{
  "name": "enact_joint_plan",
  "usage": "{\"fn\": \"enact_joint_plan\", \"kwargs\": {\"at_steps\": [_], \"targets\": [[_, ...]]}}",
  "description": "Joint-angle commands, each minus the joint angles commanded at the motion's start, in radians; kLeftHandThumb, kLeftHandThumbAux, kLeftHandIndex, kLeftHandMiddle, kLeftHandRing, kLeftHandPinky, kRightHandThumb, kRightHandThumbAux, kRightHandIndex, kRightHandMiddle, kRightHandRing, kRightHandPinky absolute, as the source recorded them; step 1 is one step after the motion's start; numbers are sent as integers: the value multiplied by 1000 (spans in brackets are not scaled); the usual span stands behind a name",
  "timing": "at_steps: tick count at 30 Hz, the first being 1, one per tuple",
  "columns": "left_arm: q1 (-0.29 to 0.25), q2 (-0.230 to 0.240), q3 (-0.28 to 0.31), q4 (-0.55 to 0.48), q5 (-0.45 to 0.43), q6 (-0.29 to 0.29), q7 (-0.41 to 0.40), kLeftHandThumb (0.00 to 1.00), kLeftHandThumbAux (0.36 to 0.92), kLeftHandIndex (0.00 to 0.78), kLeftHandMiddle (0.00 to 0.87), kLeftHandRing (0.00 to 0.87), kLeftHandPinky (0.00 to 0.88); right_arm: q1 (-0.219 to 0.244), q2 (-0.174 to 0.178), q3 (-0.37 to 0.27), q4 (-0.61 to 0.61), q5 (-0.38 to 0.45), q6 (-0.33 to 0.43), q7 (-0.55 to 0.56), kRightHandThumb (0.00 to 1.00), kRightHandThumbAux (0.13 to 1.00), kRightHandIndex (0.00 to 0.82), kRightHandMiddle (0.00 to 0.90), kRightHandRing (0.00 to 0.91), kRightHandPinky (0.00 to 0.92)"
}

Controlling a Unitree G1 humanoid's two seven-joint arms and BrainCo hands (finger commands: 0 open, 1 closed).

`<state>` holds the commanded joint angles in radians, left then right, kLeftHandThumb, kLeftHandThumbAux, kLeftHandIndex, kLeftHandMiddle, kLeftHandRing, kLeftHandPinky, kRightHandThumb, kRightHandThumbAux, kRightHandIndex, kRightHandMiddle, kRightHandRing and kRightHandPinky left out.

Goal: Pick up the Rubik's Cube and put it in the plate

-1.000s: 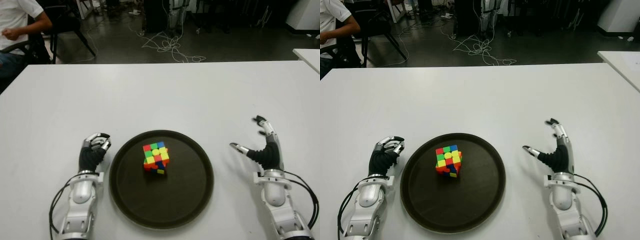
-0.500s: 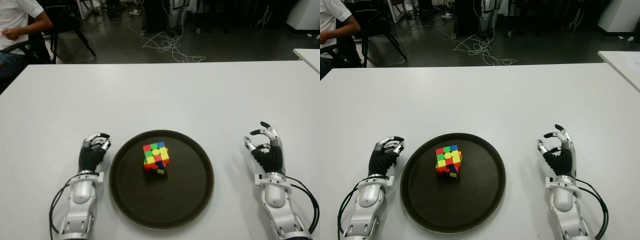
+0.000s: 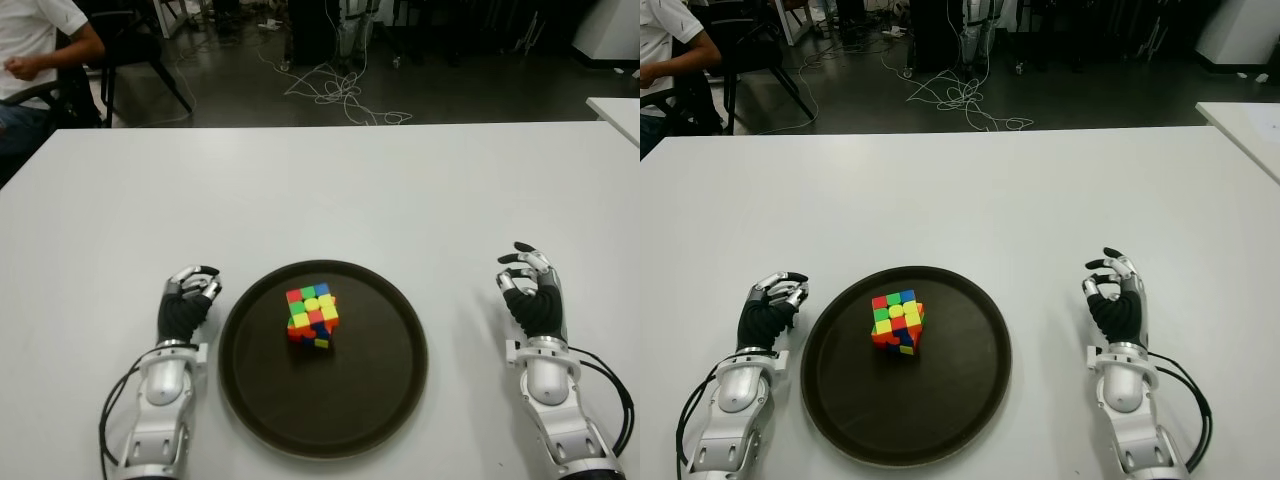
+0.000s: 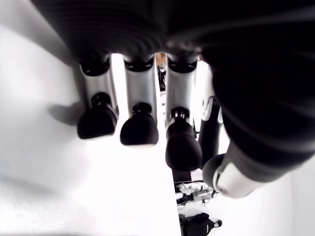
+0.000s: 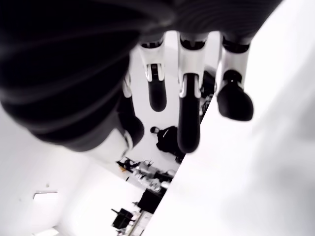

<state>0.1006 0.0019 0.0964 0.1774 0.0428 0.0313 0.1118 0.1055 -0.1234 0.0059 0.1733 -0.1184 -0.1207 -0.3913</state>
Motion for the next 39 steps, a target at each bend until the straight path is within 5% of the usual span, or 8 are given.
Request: {"fn": "enact_joint_plan", "kwargs": {"at_steps": [39], "targets": [[-5,-2,20,22,-67,-28,-34,712,705,444,817,831,813,-6,-7,23,-29,-5,61,24,701,724,440,818,823,819]]}}
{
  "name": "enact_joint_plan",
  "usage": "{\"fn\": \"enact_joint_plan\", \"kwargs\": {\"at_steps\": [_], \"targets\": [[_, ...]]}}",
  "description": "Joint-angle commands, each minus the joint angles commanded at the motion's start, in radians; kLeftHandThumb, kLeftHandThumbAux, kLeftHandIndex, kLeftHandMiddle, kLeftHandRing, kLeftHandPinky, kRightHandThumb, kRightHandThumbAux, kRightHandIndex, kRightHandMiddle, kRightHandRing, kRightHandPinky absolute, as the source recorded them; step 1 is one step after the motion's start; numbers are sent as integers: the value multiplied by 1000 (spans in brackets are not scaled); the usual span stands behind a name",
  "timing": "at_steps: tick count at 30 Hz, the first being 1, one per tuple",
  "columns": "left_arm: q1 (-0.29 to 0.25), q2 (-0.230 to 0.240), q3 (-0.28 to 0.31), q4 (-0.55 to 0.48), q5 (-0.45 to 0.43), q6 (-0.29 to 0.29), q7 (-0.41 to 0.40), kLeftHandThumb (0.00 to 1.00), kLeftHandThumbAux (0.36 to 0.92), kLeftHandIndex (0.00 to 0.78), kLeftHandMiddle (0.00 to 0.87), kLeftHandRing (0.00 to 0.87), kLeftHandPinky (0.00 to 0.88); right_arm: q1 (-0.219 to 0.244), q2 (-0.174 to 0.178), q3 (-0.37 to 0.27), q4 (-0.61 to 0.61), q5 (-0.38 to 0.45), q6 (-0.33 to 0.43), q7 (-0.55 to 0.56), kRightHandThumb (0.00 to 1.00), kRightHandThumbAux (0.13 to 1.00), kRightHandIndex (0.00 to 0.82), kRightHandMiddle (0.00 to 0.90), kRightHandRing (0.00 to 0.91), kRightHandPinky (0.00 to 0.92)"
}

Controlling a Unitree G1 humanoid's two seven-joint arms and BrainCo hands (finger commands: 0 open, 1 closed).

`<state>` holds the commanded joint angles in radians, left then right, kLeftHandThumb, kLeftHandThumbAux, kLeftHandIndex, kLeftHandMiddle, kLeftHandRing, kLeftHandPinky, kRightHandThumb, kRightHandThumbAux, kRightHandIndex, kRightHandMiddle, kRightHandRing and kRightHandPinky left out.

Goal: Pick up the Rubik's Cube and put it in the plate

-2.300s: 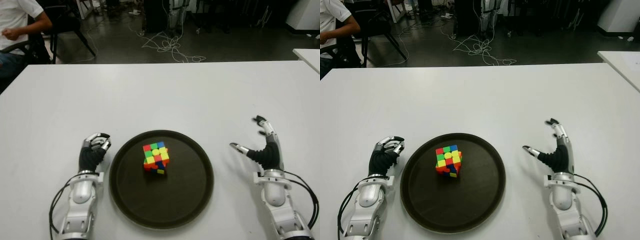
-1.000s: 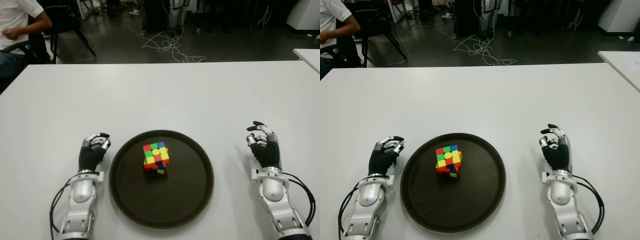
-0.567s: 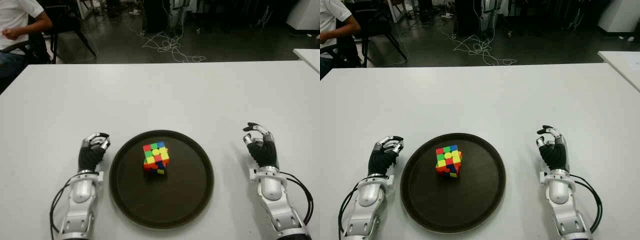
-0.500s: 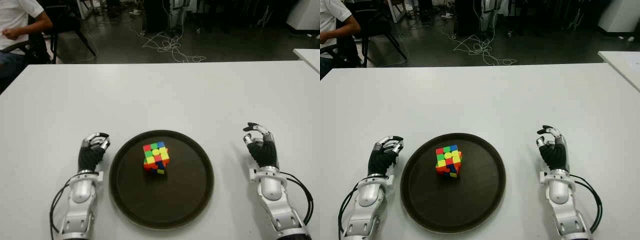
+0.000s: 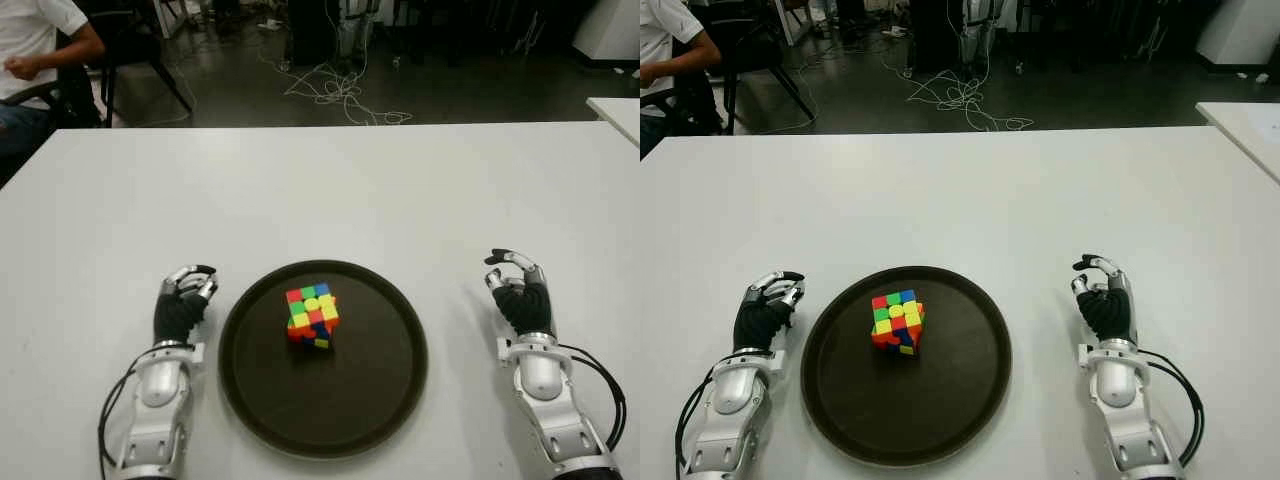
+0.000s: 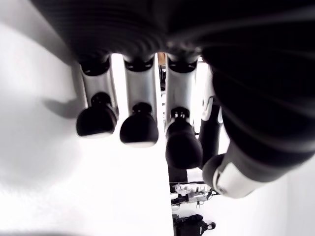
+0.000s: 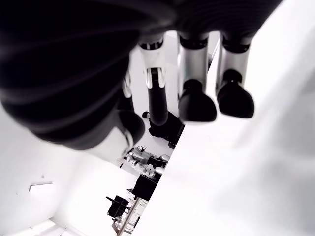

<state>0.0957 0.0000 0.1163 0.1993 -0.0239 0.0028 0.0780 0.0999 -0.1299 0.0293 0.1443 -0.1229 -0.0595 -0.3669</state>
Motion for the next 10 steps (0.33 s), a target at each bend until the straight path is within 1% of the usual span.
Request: {"fn": "enact_joint_plan", "kwargs": {"at_steps": [5,10], "targets": [[1,0,-3,-8,10,17,12,711,705,443,812,829,811,-1,3,-2,2,5,-5,-1,701,725,439,817,821,813],[2,4,-8,-6,28,15,26,711,706,443,808,828,809,0,5,-2,0,5,-3,-4,699,726,439,812,817,808]]}}
